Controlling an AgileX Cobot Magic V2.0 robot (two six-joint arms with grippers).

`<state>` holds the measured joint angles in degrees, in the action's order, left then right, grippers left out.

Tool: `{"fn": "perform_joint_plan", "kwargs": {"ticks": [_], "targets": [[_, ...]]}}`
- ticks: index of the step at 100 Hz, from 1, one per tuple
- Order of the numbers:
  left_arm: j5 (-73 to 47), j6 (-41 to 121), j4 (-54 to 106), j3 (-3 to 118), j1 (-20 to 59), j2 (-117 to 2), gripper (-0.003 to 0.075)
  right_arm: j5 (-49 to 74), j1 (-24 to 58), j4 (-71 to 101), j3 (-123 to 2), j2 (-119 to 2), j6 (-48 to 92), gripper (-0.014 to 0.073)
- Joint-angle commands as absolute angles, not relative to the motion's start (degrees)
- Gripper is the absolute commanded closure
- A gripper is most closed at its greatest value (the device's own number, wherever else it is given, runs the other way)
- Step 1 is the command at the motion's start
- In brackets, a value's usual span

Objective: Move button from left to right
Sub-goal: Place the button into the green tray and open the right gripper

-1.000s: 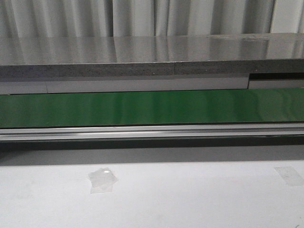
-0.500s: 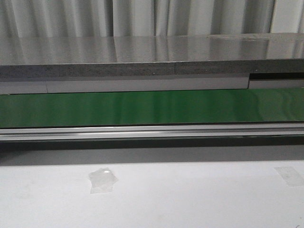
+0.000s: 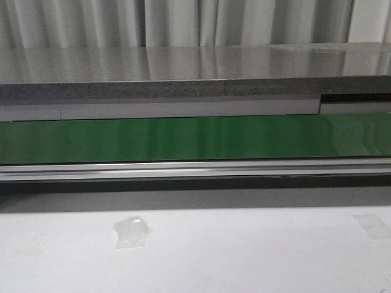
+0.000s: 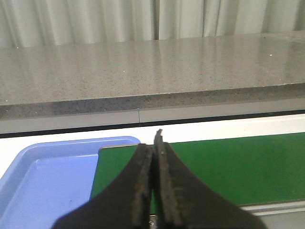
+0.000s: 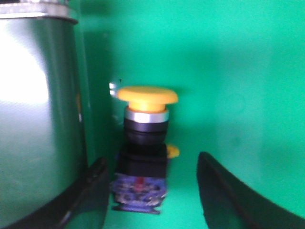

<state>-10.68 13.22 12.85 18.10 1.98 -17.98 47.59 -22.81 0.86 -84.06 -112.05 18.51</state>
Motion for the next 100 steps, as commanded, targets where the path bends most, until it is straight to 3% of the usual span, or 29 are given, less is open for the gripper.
{"fn": "perform_joint_plan", "kwargs": {"ticks": [1, 57, 100], "targets": [[-6.41, 13.16, 13.27, 19.64, 2.35, -18.34, 0.074, 46.81, -23.18, 0.59, -85.91, -108.97, 19.1, 0.0118], [-6.41, 13.16, 13.27, 19.64, 2.35, -18.34, 0.074, 43.16, -22.08, 3.19, -86.71, -102.6, 18.46, 0.0104], [-6.41, 13.16, 13.27, 19.64, 2.35, -18.34, 0.074, 39.84, -11.47, 9.29, -85.43, -92.54, 18.51, 0.0104]]}}
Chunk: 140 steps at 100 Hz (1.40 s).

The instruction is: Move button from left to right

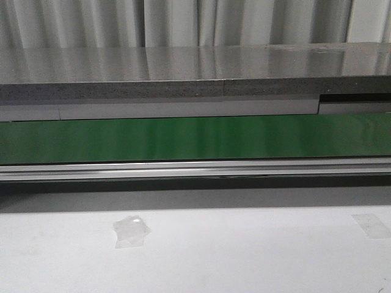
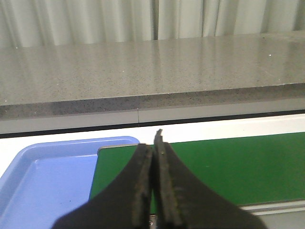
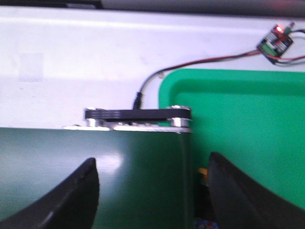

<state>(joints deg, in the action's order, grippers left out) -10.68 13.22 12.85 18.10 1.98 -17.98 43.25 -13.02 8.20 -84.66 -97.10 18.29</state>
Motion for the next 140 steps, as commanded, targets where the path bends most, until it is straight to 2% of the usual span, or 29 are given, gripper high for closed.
{"fn": "perform_joint_plan", "kwargs": {"ticks": [1, 34, 76, 96, 116, 140], "targets": [[-6.41, 13.16, 13.27, 19.64, 2.35, -18.34, 0.074, 39.64, -11.33, 9.34, -85.16, -92.34, 18.51, 0.0104], [-6.41, 13.16, 13.27, 19.64, 2.35, -18.34, 0.074, 28.77, -6.08, 10.56, -70.84, -79.42, 18.51, 0.0104], [-6.41, 13.16, 13.27, 19.64, 2.35, -18.34, 0.074, 12.86, -4.8, 12.42, -43.22, -51.32, 18.51, 0.0104], [-6.41, 13.16, 13.27, 19.64, 2.35, -18.34, 0.074, 13.2, -4.8, 12.8, -34.02, -36.15, 18.51, 0.0104], [-6.41, 13.16, 13.27, 19.64, 2.35, -18.34, 0.074, 18.79, -4.8, 12.86, -29.61, -21.9, 18.51, 0.0104], [-6.41, 13.16, 13.27, 19.64, 2.35, -18.34, 0.074, 26.49, -4.8, 12.86, -29.38, -14.56, 18.51, 0.0104]]}}
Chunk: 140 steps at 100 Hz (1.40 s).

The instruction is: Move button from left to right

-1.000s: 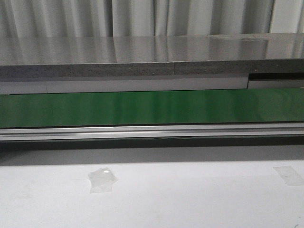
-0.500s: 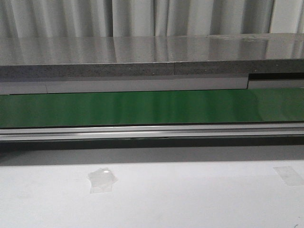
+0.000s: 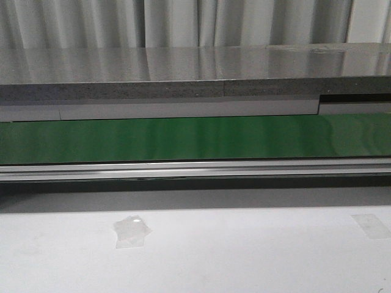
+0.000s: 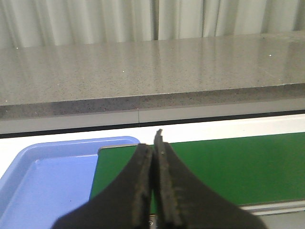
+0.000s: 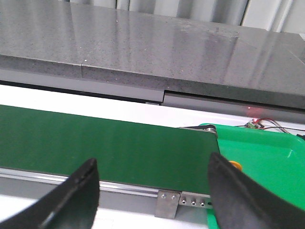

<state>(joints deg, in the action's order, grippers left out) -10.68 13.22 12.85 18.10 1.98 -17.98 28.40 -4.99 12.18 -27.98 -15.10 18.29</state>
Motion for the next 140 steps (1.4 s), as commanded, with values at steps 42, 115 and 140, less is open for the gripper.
{"fn": "perform_joint_plan", "kwargs": {"ticks": [42, 115, 140], "targets": [[-6.41, 13.16, 13.27, 19.64, 2.35, -18.34, 0.074, 27.08, -4.8, 12.86, -29.38, -14.65, 18.51, 0.0277], [-6.41, 13.16, 13.27, 19.64, 2.35, -18.34, 0.074, 27.04, -4.8, 12.92, -29.38, -14.65, 18.51, 0.0662], [-6.41, 13.16, 13.27, 19.64, 2.35, -18.34, 0.074, 27.04, -4.8, 12.92, -29.38, -14.65, 18.51, 0.0662]]}}
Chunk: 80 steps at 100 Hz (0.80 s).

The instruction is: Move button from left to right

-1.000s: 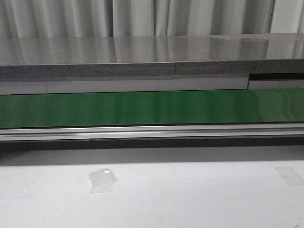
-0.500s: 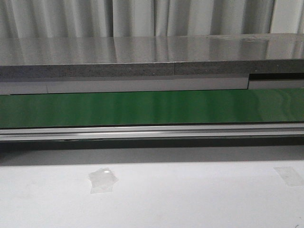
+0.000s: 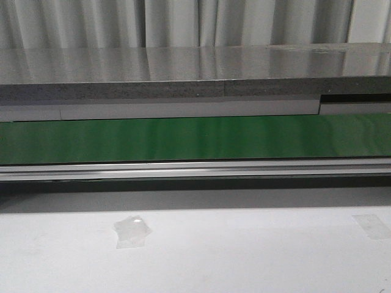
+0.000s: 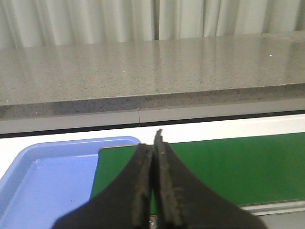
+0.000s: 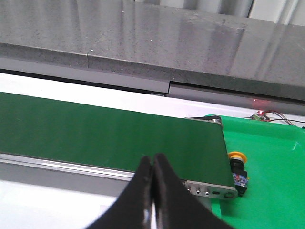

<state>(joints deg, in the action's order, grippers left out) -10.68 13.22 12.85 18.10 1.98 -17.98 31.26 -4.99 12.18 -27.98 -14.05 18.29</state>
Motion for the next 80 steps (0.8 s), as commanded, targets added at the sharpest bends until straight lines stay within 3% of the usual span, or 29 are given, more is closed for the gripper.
{"fn": "perform_joint_plan", "kwargs": {"ticks": [1, 33, 60, 80], "targets": [[-6.41, 13.16, 13.27, 19.64, 2.35, -18.34, 0.074, 27.04, -4.8, 12.92, -29.38, -14.65, 18.51, 0.0662], [-6.41, 13.16, 13.27, 19.64, 2.35, -18.34, 0.074, 23.54, -2.99, 13.23, -27.22, -14.27, 17.17, 0.0662], [-6.41, 13.16, 13.27, 19.64, 2.35, -18.34, 0.074, 17.99, 0.78, 0.0, -21.28, -9.07, 0.35, 0.0662], [-6.41, 13.16, 13.27, 19.64, 2.35, -18.34, 0.074, 13.84, 2.72, -1.26, -13.16, -2.35, -1.36, 0.0662]]}}
